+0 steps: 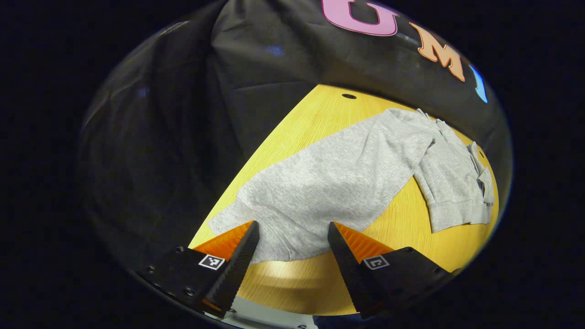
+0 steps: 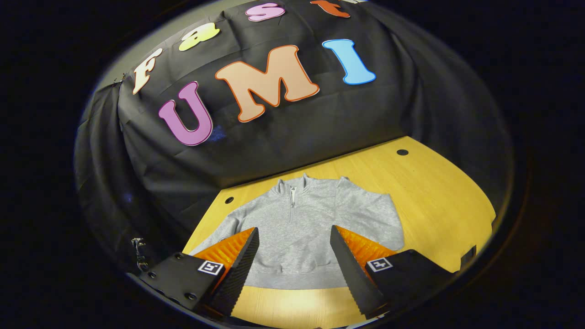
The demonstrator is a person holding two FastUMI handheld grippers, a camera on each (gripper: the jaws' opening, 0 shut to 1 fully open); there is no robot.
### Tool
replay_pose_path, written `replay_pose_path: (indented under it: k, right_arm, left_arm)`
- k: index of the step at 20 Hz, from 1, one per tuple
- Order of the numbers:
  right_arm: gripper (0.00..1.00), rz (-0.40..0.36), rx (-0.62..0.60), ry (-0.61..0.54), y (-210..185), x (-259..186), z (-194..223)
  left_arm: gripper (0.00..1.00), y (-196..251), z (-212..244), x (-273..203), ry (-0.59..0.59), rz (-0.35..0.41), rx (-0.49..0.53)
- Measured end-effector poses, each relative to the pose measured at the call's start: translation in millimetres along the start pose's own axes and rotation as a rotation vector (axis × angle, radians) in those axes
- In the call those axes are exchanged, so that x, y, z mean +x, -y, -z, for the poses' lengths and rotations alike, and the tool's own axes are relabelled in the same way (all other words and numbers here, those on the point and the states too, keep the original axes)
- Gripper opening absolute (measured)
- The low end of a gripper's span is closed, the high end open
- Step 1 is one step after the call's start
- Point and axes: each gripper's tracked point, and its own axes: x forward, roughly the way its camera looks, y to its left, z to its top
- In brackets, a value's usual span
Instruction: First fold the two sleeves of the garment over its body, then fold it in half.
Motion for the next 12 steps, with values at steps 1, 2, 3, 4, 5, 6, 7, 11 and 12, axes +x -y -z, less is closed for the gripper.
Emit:
replay_pose_path:
  k: [1,2,3,4,5,6,7,11,12]
  right_arm:
    - [0.94,0.019,-0.001,0.005,6,-5,0]
    - [0.94,0.034,0.002,0.007,11,-10,0]
    - [0.98,0.048,0.008,0.011,15,-14,1]
    - [0.98,0.059,0.013,0.013,19,-18,1]
    - [0.98,0.070,0.017,0.014,23,-22,3]
    - [0.98,0.082,0.019,0.015,27,-25,3]
    - [0.94,0.091,0.022,0.020,30,-29,3]
    - [0.94,0.130,0.021,0.030,42,-43,5]
    - [0.98,0.139,0.023,0.029,45,-47,6]
  left_arm:
    - [0.94,0,-1,3,0.003,0.001,0.002]
    - [0.93,0,-1,3,0.017,0.003,0.006]
    - [0.94,3,-4,5,0.033,0.012,0.008]
    - [0.90,4,-5,7,0.048,0.016,0.016]
    - [0.86,6,-8,9,0.061,0.029,0.029]
    - [0.79,9,-8,10,0.070,0.050,0.043]
    - [0.70,12,-11,12,0.084,0.066,0.053]
    - [0.21,19,-18,19,0.102,0.074,0.087]
    - [0.16,20,-19,20,0.093,0.071,0.101]
